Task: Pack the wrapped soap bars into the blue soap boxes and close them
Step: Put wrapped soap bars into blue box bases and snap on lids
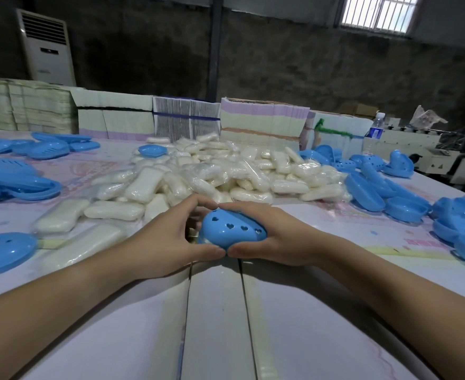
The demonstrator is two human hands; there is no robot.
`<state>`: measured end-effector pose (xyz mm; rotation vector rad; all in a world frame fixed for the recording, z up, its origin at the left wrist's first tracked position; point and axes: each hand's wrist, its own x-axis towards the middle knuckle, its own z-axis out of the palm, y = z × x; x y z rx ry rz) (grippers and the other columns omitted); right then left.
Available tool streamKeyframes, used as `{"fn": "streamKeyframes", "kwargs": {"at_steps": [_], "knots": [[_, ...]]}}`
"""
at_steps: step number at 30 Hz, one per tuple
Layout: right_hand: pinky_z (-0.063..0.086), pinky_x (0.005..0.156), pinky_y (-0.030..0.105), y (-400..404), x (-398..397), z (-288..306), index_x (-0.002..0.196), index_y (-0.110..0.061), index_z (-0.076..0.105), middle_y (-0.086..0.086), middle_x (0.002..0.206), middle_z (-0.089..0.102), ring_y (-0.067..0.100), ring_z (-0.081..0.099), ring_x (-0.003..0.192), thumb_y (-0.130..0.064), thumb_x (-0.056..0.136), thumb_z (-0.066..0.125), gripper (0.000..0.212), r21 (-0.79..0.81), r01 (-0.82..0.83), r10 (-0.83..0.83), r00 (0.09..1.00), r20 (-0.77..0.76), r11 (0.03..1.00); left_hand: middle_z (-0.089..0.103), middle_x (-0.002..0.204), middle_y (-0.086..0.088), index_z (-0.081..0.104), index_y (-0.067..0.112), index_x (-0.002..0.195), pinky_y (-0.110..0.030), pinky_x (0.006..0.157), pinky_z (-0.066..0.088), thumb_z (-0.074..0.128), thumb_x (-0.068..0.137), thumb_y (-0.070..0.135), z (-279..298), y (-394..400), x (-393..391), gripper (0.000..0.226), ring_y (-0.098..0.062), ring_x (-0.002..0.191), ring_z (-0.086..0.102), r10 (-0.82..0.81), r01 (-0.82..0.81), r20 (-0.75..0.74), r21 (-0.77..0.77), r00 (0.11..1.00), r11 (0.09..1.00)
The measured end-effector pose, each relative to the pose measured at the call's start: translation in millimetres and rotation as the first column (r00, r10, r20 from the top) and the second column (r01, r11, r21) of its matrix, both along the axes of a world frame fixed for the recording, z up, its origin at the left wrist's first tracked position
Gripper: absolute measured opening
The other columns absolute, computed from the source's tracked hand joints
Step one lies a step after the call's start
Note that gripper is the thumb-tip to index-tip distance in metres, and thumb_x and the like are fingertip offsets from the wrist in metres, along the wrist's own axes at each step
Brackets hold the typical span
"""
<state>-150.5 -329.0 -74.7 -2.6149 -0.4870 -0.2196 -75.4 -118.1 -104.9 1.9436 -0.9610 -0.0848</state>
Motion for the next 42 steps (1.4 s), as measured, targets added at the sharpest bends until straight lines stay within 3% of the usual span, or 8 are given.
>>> {"fn": "streamKeyframes", "kwargs": {"at_steps": [6, 13, 20, 23, 26, 29, 34, 42], "knots": [[0.047, 0.084, 0.029, 2.8, -0.7, 3.2, 0.137, -0.034, 0.044, -0.01, 0.115, 0.058, 0.004, 0.052, 0.097, -0.042, 0.085, 0.072, 0.059, -0.127, -0.016, 0.018, 1.0, 0.018, 0.992, 0.067, 0.111, 0.025, 0.056, 0.042, 0.114, -0.026, 0.093, 0.052, 0.08, 0.055, 0.053, 3.5, 1.6, -0.1, 0.065, 0.001, 0.107, 0.063, -0.023, 0.021, 0.057, 0.034, 0.998, 0.999], [0.046, 0.086, 0.035, 0.6, 0.0, -0.9, 0.139, -0.036, 0.04, -0.006, 0.114, 0.056, 0.01, 0.051, 0.098, -0.049, 0.082, 0.071, 0.066, -0.215, 0.006, 0.013, 0.996, 0.088, 0.977, 0.066, 0.108, 0.028, 0.056, 0.038, 0.114, -0.009, 0.078, 0.046, 0.091, 0.068, 0.032, 7.6, 4.0, 1.1, 0.058, 0.005, 0.105, 0.061, -0.029, 0.018, 0.121, 0.087, 0.992, 0.996], [0.043, 0.083, 0.011, -4.6, 0.1, -10.1, 0.141, -0.036, 0.043, -0.02, 0.12, 0.055, -0.005, 0.053, 0.103, -0.049, 0.081, 0.073, 0.068, 0.098, 0.071, -0.079, 0.993, 0.086, 0.993, 0.07, 0.108, 0.014, 0.053, 0.038, 0.122, -0.02, 0.083, 0.052, 0.082, 0.077, 0.033, 5.6, -0.5, -4.0, 0.053, 0.001, 0.096, 0.066, 0.03, -0.029, 0.014, -0.024, 0.999, 0.999], [0.049, 0.081, 0.018, 0.8, -0.1, -10.1, 0.141, -0.04, 0.04, -0.023, 0.122, 0.052, -0.002, 0.055, 0.103, -0.058, 0.079, 0.067, 0.07, 0.223, 0.059, -0.085, 0.991, 0.108, 0.973, 0.072, 0.106, 0.007, 0.056, 0.031, 0.121, -0.012, 0.075, 0.053, 0.078, 0.074, 0.034, 9.9, -3.8, -9.7, 0.052, 0.004, 0.093, 0.069, 0.004, -0.03, -0.134, -0.195, 0.991, 0.98], [0.052, 0.088, 0.025, 9.4, -0.7, -10.0, 0.143, -0.038, 0.035, -0.021, 0.128, 0.049, 0.003, 0.056, 0.109, -0.055, 0.082, 0.065, 0.07, 0.359, 0.013, -0.048, 0.995, 0.088, 0.933, 0.075, 0.109, -0.003, 0.061, 0.024, 0.121, -0.023, 0.093, 0.055, 0.068, 0.075, 0.041, 10.5, -6.1, -14.5, 0.049, -0.011, 0.106, 0.07, -0.085, 0.02, -0.23, -0.272, 0.969, 0.962], [0.04, 0.103, 0.018, 13.2, -2.6, -14.6, 0.149, -0.032, 0.026, -0.025, 0.138, 0.039, -0.004, 0.045, 0.125, -0.045, 0.089, 0.063, 0.071, 0.365, -0.018, 0.0, 0.999, 0.05, 0.931, 0.072, 0.115, -0.006, 0.06, 0.023, 0.122, -0.032, 0.098, 0.053, 0.063, 0.079, 0.042, 6.7, -7.8, -16.7, 0.047, -0.019, 0.112, 0.067, -0.137, 0.06, -0.247, -0.294, 0.959, 0.954], [0.037, 0.1, 0.011, 15.8, -6.2, -13.9, 0.148, -0.033, 0.02, -0.026, 0.14, 0.034, -0.008, 0.041, 0.126, -0.04, 0.092, 0.059, 0.069, 0.396, -0.043, 0.037, 0.999, 0.023, 0.917, 0.069, 0.082, 0.024, 0.05, 0.026, 0.126, -0.01, 0.08, 0.048, 0.058, 0.081, 0.039, 6.7, -9.4, -20.0, 0.047, 0.009, 0.088, 0.064, -0.187, 0.11, -0.234, -0.308, 0.954, 0.945], [0.039, 0.1, 0.013, 16.4, -10.2, -11.0, 0.151, -0.028, 0.021, -0.024, 0.139, 0.036, -0.005, 0.044, 0.124, -0.044, 0.091, 0.057, 0.071, 0.377, -0.044, 0.052, 0.999, -0.012, 0.925, 0.066, 0.121, 0.005, 0.046, 0.023, 0.132, -0.016, 0.091, 0.049, 0.055, 0.082, 0.04, 8.3, -7.3, -19.7, 0.053, 0.004, 0.108, 0.062, -0.194, 0.133, -0.233, -0.254, 0.953, 0.958]]}}
